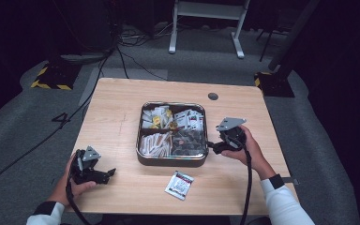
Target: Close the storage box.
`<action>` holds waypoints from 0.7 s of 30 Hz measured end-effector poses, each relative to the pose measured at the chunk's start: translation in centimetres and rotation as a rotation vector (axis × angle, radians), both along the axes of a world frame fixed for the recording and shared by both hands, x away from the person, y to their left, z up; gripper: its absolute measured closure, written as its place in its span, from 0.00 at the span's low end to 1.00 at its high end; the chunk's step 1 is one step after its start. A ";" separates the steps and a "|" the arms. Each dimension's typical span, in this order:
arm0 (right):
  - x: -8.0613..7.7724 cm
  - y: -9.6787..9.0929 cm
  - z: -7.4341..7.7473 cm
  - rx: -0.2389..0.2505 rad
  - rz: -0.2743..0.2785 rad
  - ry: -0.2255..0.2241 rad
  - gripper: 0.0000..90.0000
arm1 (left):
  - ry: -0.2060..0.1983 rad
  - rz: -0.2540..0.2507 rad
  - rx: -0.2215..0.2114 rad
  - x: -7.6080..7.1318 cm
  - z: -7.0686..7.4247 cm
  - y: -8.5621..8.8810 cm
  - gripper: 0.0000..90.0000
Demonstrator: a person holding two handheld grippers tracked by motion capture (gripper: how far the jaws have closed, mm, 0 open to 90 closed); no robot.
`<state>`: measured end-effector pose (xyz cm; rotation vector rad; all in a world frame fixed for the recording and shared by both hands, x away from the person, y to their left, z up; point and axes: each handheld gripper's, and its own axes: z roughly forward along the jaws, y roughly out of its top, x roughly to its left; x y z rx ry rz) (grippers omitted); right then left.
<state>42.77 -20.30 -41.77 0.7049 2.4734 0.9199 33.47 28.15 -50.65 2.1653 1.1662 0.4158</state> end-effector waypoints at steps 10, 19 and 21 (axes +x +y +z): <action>-1.1 -2.2 -0.8 0.011 -0.026 0.003 0.27 | 0.001 0.002 -0.002 0.0 0.0 0.0 0.01; -1.9 -4.0 -2.5 -0.043 -0.042 0.022 0.26 | 0.001 0.003 0.000 0.0 0.0 0.0 0.01; -2.1 -4.3 -2.8 -0.044 -0.053 0.022 0.26 | 0.001 0.003 0.000 0.0 0.0 0.0 0.01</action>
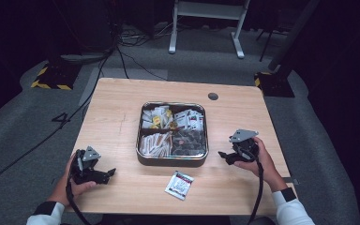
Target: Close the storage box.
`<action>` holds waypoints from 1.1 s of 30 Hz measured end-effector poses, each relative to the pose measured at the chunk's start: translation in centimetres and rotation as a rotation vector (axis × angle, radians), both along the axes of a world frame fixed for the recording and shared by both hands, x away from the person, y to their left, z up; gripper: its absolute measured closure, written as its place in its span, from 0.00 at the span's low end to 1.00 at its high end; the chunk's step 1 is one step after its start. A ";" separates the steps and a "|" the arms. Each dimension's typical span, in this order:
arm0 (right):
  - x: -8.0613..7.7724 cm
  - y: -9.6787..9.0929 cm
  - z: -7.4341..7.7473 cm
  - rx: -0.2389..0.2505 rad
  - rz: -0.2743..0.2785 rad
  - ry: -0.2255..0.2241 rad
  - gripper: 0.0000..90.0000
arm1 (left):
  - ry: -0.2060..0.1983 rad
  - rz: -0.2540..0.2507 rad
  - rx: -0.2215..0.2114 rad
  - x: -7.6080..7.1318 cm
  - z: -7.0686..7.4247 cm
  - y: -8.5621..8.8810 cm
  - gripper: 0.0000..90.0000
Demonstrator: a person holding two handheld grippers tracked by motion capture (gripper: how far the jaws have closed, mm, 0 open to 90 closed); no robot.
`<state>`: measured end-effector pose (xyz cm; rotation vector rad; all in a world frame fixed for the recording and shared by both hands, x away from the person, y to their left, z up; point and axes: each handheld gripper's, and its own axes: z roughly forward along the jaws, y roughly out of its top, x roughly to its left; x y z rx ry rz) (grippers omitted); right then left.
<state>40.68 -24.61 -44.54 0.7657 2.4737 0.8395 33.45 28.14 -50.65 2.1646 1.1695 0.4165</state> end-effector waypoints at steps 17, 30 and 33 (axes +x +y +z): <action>-1.0 -4.0 -3.3 0.027 -0.063 0.047 0.23 | 0.000 0.002 0.000 0.0 0.0 0.0 0.01; -2.4 -7.4 -4.9 0.105 -0.134 0.070 0.23 | -0.001 0.004 0.000 0.0 0.0 0.0 0.01; -2.6 -7.8 -5.0 0.117 -0.143 0.071 0.23 | -0.001 0.004 0.000 0.0 0.0 0.0 0.01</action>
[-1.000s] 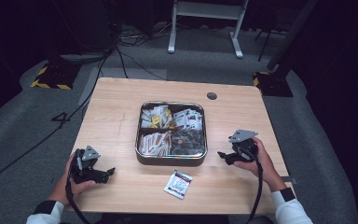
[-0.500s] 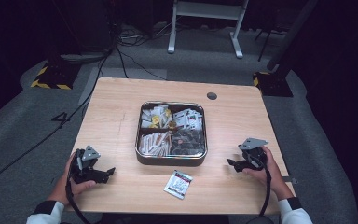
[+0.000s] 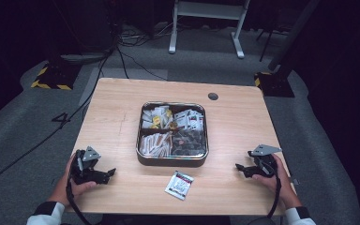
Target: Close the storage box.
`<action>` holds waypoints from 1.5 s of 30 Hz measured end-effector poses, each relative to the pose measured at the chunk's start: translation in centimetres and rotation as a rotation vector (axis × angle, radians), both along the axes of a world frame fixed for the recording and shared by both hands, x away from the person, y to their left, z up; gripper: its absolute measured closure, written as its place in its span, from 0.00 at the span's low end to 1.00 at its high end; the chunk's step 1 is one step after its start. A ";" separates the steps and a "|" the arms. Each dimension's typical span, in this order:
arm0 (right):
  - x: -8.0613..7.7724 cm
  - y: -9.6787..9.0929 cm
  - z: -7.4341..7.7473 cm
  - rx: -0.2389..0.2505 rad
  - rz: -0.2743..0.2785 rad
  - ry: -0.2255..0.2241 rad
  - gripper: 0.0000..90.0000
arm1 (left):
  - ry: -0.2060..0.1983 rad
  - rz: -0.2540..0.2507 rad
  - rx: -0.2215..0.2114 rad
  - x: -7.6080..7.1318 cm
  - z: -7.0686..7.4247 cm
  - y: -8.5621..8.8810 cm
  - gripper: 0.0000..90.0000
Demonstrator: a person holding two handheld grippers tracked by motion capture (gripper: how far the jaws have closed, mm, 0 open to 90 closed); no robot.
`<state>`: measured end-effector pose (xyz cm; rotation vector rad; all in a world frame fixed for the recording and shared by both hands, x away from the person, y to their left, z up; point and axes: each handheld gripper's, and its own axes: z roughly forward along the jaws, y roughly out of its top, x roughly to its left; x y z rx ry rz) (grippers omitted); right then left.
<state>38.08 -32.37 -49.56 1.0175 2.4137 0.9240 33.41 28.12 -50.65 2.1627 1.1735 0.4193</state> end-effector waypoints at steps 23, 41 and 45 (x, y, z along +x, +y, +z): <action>-2.1 -3.2 -0.8 0.096 -0.106 -0.011 0.22 | -0.003 0.004 -0.001 0.0 0.0 0.0 0.01; -2.1 -3.1 -0.9 0.093 -0.144 -0.010 0.19 | 0.002 0.010 0.001 -0.1 0.0 0.0 0.01; -1.9 -3.1 -0.9 0.092 -0.148 -0.011 0.19 | 0.003 0.002 0.002 -0.1 0.0 0.1 0.01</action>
